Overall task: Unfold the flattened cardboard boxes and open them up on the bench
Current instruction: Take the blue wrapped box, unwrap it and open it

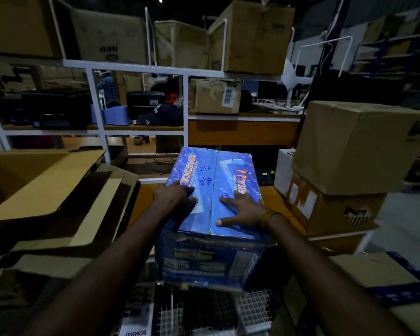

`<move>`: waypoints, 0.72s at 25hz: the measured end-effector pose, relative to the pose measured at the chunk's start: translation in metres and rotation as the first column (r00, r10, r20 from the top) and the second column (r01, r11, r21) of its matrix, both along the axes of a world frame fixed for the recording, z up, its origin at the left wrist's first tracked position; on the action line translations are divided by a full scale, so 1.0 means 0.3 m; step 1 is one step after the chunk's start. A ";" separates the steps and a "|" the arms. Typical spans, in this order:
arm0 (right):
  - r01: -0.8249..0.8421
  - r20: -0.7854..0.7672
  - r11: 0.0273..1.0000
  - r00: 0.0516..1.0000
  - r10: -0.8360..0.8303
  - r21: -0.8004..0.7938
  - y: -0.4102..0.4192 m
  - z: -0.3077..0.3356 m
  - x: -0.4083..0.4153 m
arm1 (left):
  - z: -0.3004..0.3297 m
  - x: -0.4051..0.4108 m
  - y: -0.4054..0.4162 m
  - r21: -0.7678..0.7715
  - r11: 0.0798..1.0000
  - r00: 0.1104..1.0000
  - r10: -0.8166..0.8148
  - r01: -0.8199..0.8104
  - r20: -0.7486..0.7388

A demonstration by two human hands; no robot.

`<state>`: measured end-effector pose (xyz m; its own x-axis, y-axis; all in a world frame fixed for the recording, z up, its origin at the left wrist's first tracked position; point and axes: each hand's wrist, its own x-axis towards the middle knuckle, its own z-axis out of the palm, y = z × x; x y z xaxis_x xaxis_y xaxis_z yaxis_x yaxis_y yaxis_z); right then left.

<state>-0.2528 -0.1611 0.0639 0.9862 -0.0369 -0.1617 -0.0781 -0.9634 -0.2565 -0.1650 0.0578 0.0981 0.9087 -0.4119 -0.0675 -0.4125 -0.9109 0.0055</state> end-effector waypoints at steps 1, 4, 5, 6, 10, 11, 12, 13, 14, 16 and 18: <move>-0.025 -0.007 1.000 1.000 0.025 -0.014 0.009 0.006 -0.015 | 0.007 0.006 -0.005 0.005 1.000 1.000 0.012 -0.012 -0.011; -0.133 0.008 0.983 0.991 0.135 -0.127 0.048 0.032 -0.065 | 0.015 0.038 -0.016 -0.064 0.998 1.000 0.023 -0.023 0.000; -0.142 0.057 0.977 0.987 0.153 -0.159 0.057 0.026 -0.074 | 0.006 0.043 -0.023 -0.095 0.995 0.999 0.026 -0.023 0.030; -0.135 0.120 0.976 0.980 0.157 -0.173 0.064 0.017 -0.079 | -0.008 0.043 -0.031 -0.128 0.991 0.998 0.035 -0.028 0.051; -0.106 0.353 0.976 0.920 0.168 -0.189 0.031 -0.028 -0.044 | -0.063 0.039 -0.084 -0.220 0.975 0.999 0.036 -0.028 0.033; -0.128 0.391 0.969 0.897 0.204 -0.211 0.014 -0.034 -0.028 | -0.074 0.046 -0.093 -0.244 0.970 0.999 0.007 0.003 0.042; -0.150 0.428 0.961 0.872 0.239 -0.232 -0.002 -0.039 -0.009 | -0.086 0.062 -0.098 -0.282 0.958 0.997 -0.038 0.054 0.061; -0.163 0.467 0.954 0.843 0.266 -0.250 -0.019 -0.050 0.009 | -0.094 0.075 -0.102 -0.335 0.935 0.992 -0.091 0.116 0.090; -0.168 0.511 0.949 0.811 0.287 -0.268 -0.033 -0.061 0.026 | -0.101 0.094 -0.104 -0.395 0.901 0.983 -0.143 0.177 0.114; -0.156 0.577 0.943 0.757 0.306 -0.295 -0.060 -0.081 0.069 | -0.101 0.130 -0.117 -0.466 0.841 0.961 -0.236 0.276 0.142; -0.147 0.620 0.947 0.725 0.299 -0.285 -0.068 -0.089 0.123 | -0.088 0.171 -0.132 -0.467 0.827 0.950 -0.272 0.313 0.156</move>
